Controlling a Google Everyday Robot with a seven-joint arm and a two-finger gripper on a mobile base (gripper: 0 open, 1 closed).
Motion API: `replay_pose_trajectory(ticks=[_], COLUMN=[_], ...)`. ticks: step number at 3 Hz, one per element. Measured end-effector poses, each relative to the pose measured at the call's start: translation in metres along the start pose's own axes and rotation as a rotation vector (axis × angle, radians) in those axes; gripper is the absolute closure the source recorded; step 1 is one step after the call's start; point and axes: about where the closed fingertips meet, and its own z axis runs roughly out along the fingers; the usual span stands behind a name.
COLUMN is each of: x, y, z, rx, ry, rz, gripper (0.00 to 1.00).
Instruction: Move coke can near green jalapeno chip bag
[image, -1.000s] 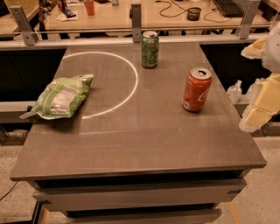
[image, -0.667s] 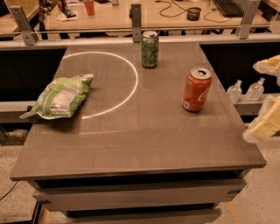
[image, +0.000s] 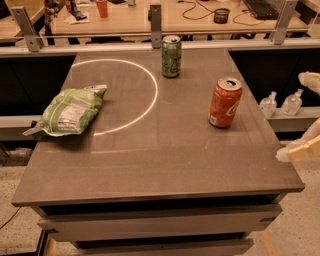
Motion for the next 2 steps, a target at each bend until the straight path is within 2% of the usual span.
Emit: replay_pose_trajectory(ticks=[1, 2], x=[-0.022, -0.033], y=[0.006, 0.004], z=[0.006, 0.010], rx=[0.011, 0.031], ry=[-0.200, -0.319], rz=[0.103, 0.218], gripper=[0.00, 0.00])
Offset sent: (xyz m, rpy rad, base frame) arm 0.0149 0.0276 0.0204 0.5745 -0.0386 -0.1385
